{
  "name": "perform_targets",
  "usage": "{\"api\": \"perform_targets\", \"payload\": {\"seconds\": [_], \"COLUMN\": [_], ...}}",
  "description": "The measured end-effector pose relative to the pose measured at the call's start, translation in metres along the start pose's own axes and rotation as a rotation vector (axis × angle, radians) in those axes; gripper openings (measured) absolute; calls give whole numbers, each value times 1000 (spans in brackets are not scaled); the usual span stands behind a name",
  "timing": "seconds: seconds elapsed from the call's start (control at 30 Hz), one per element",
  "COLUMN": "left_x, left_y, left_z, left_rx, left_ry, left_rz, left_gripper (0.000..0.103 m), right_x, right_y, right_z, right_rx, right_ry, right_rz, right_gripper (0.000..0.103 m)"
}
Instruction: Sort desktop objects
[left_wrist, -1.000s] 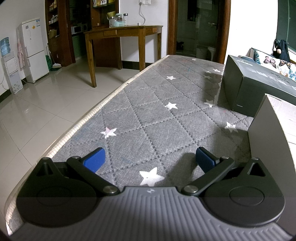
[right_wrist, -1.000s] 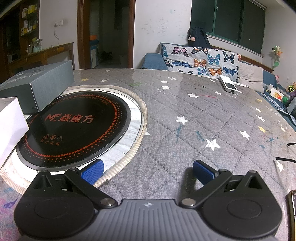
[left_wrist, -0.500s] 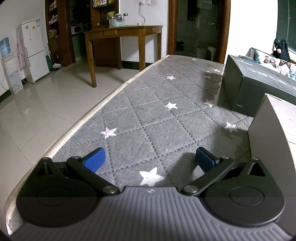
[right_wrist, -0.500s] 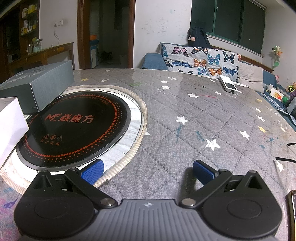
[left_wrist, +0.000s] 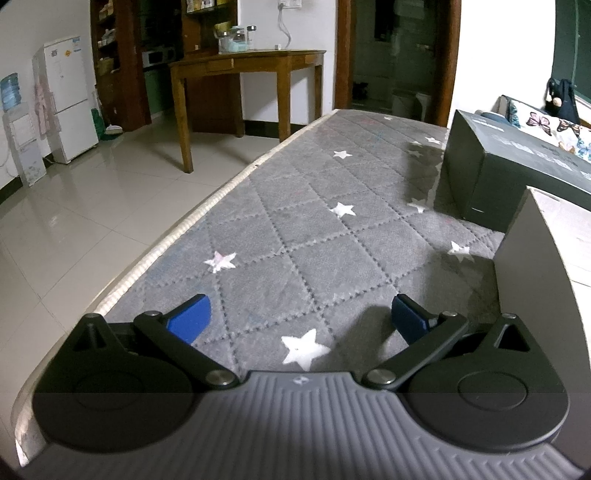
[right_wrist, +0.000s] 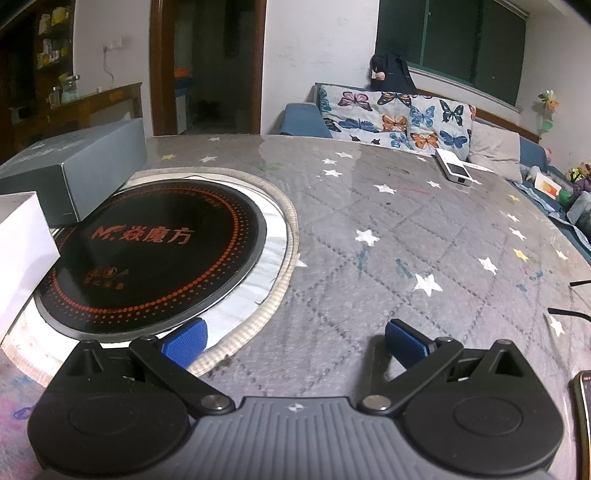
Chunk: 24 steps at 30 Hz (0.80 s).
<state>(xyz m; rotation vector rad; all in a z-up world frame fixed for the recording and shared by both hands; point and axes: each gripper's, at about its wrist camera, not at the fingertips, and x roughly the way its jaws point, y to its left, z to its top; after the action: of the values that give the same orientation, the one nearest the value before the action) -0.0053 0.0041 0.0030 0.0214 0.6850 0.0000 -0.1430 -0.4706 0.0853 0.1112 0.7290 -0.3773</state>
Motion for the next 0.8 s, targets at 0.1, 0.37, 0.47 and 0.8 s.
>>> {"api": "perform_targets", "payload": {"seconds": [0.1,0.37,0.47,0.8], "left_x": [-3,-20,-28,-56], "left_y": [-1,-2,-2,-4], "left_z": [-1,-5,-7,-13], "left_rx": [12,43,49,106], "left_ry": [1,1,6,18], "left_rz": [2,-6,-12,3], "left_gripper": [103,103,103,103], "right_x": [-4,-19,-26,-61], "right_y": [4,19,26,55], "right_z": [-1,-6,-9,-16], "right_rx": [4,20,13,-47], "right_ry": [4,19,18,-1], "right_rz": [-4,19,27,92], "right_gripper": [103,103,103,103]}}
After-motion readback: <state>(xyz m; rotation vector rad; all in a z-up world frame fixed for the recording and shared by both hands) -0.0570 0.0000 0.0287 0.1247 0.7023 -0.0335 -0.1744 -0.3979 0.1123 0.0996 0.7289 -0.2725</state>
